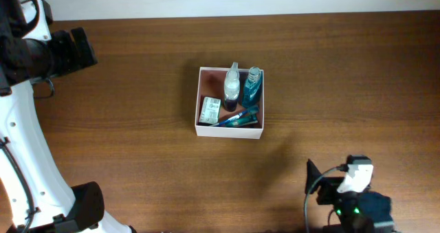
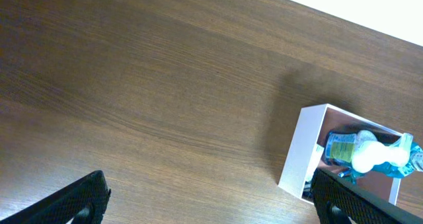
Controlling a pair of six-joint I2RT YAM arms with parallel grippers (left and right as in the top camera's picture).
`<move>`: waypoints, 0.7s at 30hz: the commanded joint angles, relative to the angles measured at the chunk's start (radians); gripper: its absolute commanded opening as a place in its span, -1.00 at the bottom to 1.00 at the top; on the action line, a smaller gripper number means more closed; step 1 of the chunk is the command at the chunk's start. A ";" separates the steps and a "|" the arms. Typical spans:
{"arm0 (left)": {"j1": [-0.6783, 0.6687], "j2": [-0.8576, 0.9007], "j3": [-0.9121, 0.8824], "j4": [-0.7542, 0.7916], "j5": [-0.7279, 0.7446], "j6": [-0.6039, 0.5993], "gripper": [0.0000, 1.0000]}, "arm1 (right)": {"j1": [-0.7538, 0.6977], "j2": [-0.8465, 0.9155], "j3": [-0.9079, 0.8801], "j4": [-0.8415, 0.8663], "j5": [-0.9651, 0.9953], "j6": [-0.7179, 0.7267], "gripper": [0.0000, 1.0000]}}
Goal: Pack container
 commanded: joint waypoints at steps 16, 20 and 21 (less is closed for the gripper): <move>0.004 0.003 0.005 0.000 0.003 -0.002 0.99 | -0.006 -0.014 -0.201 0.072 -0.066 0.066 0.98; 0.004 0.003 0.005 0.000 0.003 -0.002 0.99 | -0.006 -0.014 -0.201 0.072 -0.066 0.066 0.98; 0.004 0.003 0.005 0.000 0.003 -0.002 0.99 | -0.006 -0.014 -0.201 0.072 -0.066 0.066 0.97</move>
